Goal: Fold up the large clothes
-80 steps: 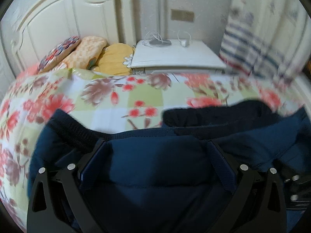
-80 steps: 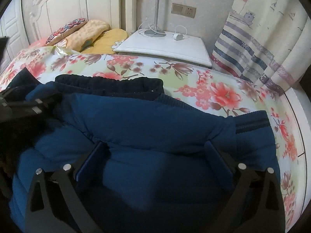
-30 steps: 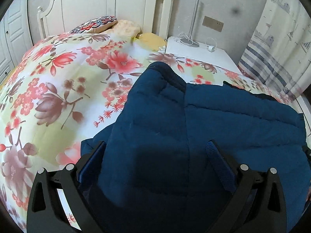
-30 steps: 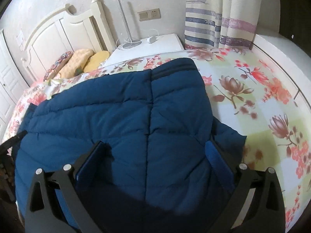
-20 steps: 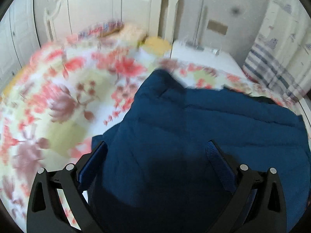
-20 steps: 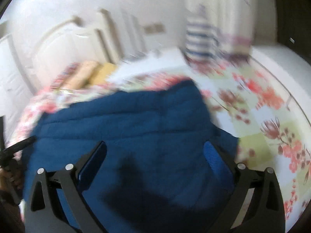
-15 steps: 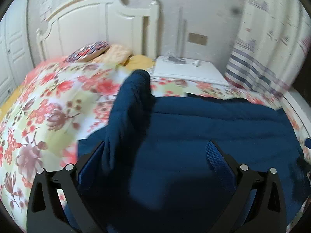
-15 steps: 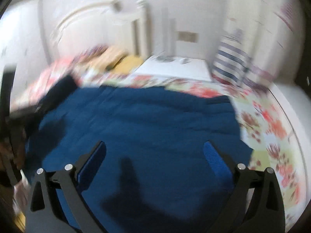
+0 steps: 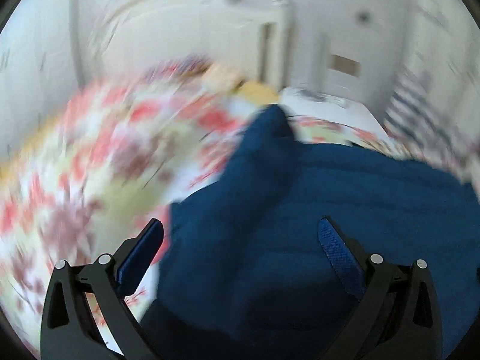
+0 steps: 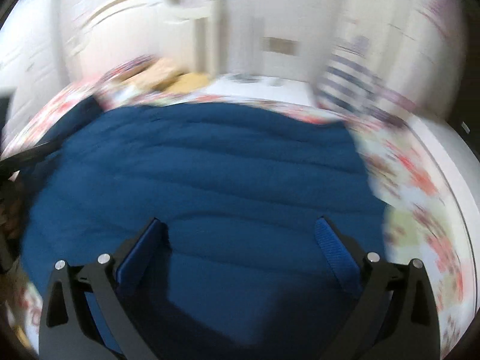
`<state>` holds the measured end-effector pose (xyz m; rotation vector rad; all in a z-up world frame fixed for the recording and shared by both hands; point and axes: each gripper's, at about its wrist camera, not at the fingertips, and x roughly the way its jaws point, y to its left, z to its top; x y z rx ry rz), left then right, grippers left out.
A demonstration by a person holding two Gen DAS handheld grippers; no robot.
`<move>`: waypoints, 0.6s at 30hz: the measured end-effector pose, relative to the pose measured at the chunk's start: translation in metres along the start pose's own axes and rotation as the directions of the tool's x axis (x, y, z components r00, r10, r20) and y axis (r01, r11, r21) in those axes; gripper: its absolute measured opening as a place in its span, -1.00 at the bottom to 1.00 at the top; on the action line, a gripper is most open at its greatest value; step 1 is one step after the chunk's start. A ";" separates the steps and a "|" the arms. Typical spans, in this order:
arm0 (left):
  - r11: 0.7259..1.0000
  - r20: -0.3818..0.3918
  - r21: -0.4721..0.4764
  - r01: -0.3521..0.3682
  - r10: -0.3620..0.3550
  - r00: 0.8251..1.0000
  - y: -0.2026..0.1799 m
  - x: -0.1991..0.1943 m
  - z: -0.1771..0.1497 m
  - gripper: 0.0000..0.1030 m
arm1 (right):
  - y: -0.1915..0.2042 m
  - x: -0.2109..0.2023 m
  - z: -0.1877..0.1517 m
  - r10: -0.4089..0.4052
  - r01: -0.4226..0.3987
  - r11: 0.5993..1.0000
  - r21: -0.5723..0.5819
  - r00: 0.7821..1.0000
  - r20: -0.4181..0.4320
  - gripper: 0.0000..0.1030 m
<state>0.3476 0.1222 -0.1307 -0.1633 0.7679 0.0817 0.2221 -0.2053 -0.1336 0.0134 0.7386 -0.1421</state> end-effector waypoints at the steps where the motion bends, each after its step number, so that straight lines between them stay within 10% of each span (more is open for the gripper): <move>1: 0.997 -0.026 -0.075 0.017 -0.019 0.999 0.019 0.004 0.002 0.91 | -0.027 0.001 -0.004 -0.015 0.015 0.997 0.081 1.000 -0.006 0.95; 7: 0.990 0.118 -0.095 -0.103 0.114 0.986 0.017 -0.042 0.002 0.91 | -0.080 -0.008 -0.021 -0.011 0.022 0.954 0.300 0.999 -0.040 0.93; 11: 0.986 0.269 0.166 0.002 -0.047 0.962 -0.063 -0.096 -0.014 0.91 | -0.023 -0.037 -0.008 0.032 -0.038 0.994 0.102 0.997 0.066 0.93; 14: 0.908 0.181 0.412 0.076 -0.163 0.970 -0.129 -0.092 -0.040 0.91 | 0.031 -0.040 -0.004 0.072 -0.066 0.993 -0.096 0.996 0.055 0.92; 18: 0.887 0.031 0.455 0.082 -0.108 0.994 -0.147 -0.044 -0.070 0.91 | 0.059 -0.012 -0.023 0.042 -0.045 0.982 -0.181 0.999 -0.020 0.95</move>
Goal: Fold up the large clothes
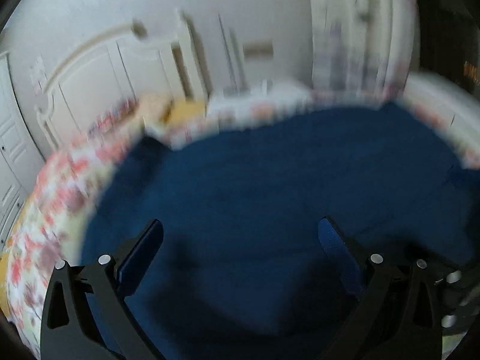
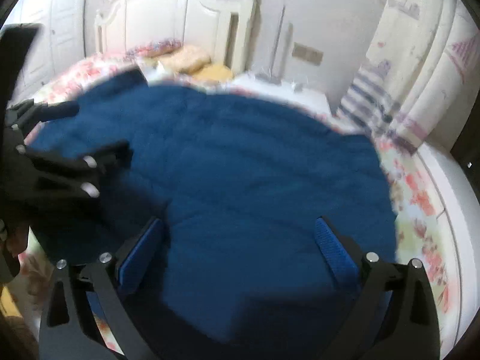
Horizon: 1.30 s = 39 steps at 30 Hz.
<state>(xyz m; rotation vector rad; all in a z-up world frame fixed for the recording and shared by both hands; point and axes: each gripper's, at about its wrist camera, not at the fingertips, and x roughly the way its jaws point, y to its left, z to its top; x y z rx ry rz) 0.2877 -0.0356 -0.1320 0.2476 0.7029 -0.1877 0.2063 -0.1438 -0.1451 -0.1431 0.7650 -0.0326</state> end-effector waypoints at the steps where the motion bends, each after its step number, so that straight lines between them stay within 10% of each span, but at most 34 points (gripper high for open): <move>1: 0.999 0.019 -0.027 0.029 -0.028 0.999 0.004 0.002 -0.006 0.91 | -0.003 0.002 -0.003 0.022 -0.022 0.999 0.028 1.000 0.009 0.96; 11: 0.995 -0.042 -0.082 0.049 -0.053 0.998 0.033 -0.016 -0.029 0.91 | -0.011 -0.003 -0.006 0.029 -0.029 0.999 0.020 1.000 -0.006 0.95; 16: 0.967 -0.057 -0.241 -0.077 0.065 0.996 0.115 -0.029 -0.043 0.91 | -0.075 -0.025 -0.025 -0.051 0.049 0.980 0.193 0.999 0.006 0.95; 21: 0.948 -0.062 -0.317 0.018 -0.039 0.997 0.145 -0.024 -0.073 0.91 | -0.118 -0.013 -0.054 0.048 -0.046 0.935 0.352 0.999 0.003 0.96; 25: 0.949 -0.094 -0.311 -0.059 0.031 0.995 0.136 -0.029 -0.062 0.91 | -0.099 -0.025 -0.043 -0.063 0.066 0.949 0.309 0.998 -0.020 0.92; 33: 0.975 0.002 -0.208 -0.077 0.079 0.997 0.079 -0.078 -0.054 0.91 | 0.015 -0.052 -0.024 -0.004 0.005 1.000 -0.011 0.992 0.123 0.91; 36: 0.967 0.062 -0.205 -0.150 0.166 0.984 0.072 -0.087 -0.055 0.91 | 0.040 -0.038 -0.021 -0.038 0.046 0.996 -0.073 0.994 0.106 0.91; 39: 0.904 0.188 -0.221 -0.367 0.409 0.893 0.068 -0.115 -0.051 0.91 | 0.035 -0.040 -0.017 -0.007 0.011 0.999 -0.039 0.993 0.115 0.92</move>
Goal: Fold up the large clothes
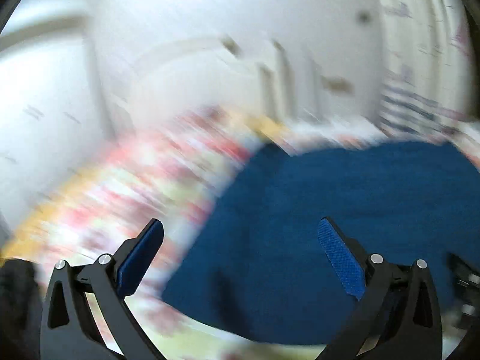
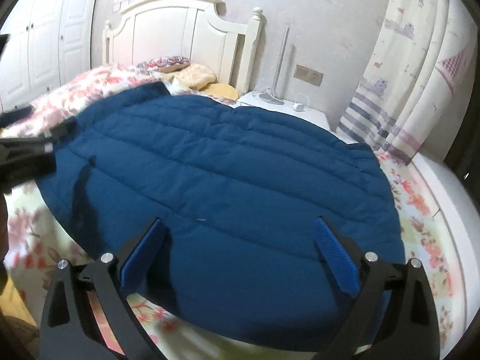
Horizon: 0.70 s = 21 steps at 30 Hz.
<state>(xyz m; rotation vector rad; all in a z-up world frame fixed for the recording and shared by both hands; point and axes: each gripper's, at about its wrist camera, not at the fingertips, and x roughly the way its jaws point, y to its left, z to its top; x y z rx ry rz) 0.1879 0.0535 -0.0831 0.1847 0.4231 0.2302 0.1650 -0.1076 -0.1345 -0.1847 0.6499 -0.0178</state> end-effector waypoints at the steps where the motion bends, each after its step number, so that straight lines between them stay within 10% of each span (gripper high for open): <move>1: 1.000 0.027 -0.005 0.008 -0.008 1.000 0.001 -0.006 0.003 0.91 | -0.002 0.000 0.001 -0.004 0.004 1.000 0.006 1.000 0.002 0.92; 4: 0.962 -0.027 0.012 0.272 -0.272 0.962 -0.015 -0.008 0.011 0.91 | -0.007 0.004 0.001 0.007 -0.006 0.999 0.043 1.000 -0.012 0.92; 7: 0.935 -0.160 0.073 0.346 -0.331 0.930 -0.047 0.011 -0.006 0.91 | -0.007 0.012 -0.006 0.020 -0.018 0.997 0.069 0.999 -0.036 0.95; 21: 0.934 -0.339 -0.006 0.358 -0.339 0.878 -0.012 0.048 -0.031 0.91 | -0.121 0.003 -0.051 -0.019 0.047 0.945 0.323 0.996 -0.090 0.95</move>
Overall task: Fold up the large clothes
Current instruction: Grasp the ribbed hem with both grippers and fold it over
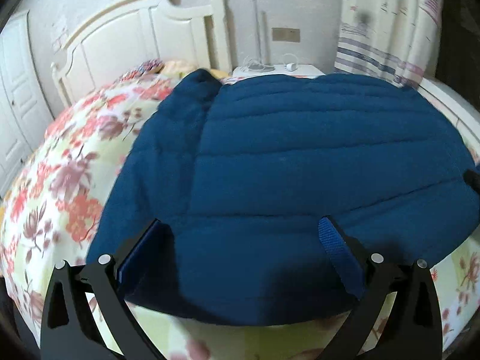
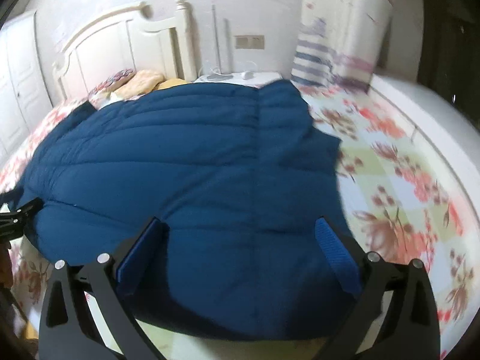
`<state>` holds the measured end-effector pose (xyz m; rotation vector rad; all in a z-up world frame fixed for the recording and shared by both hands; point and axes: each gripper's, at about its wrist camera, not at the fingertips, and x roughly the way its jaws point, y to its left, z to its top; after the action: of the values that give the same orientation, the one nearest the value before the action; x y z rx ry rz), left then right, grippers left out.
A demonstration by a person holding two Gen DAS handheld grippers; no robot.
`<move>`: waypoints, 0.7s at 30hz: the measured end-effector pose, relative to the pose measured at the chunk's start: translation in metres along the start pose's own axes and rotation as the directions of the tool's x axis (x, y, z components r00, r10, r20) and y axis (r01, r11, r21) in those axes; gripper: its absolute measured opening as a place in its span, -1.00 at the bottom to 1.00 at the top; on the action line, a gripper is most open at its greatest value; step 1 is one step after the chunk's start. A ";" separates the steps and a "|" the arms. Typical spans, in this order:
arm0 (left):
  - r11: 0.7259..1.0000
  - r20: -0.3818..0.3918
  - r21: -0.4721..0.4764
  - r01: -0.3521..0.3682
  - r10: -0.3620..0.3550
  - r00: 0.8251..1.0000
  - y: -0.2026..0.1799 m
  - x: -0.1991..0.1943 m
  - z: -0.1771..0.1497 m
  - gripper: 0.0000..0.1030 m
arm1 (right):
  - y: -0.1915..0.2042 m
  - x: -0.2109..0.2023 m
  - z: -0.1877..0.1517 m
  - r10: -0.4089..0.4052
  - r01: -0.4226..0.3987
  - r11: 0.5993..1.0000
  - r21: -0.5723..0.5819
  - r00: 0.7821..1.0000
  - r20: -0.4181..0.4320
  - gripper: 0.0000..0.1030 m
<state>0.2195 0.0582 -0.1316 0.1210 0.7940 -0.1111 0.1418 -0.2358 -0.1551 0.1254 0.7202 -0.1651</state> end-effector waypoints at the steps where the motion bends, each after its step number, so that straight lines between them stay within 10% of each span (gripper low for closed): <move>1: 1.000 -0.001 -0.020 -0.005 0.005 1.000 0.005 -0.001 0.006 0.91 | -0.001 -0.002 0.000 -0.007 0.007 1.000 0.010 1.000 -0.002 0.95; 7: 0.991 0.194 -0.040 0.131 -0.121 0.973 0.014 0.002 0.114 0.91 | 0.020 -0.025 0.009 -0.022 0.024 0.999 -0.021 0.995 0.097 0.94; 14: 0.988 -0.056 -0.093 0.120 -0.126 0.990 0.042 0.151 0.185 0.91 | 0.020 -0.018 0.005 -0.012 0.015 0.999 -0.049 0.998 0.054 0.95; 16: 0.965 -0.172 -0.200 0.168 -0.204 0.964 0.061 0.186 0.174 0.91 | 0.017 -0.016 0.003 -0.018 0.020 0.998 -0.051 0.999 0.034 0.95; 21: 0.939 -0.134 -0.264 0.221 -0.262 0.956 0.075 0.184 0.167 0.91 | 0.011 -0.018 0.037 0.006 -0.003 0.999 -0.035 0.997 0.071 0.95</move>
<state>0.4762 0.0974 -0.1427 -0.2072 0.9831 -0.2369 0.1543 -0.2299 -0.1155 0.0879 0.6512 -0.1519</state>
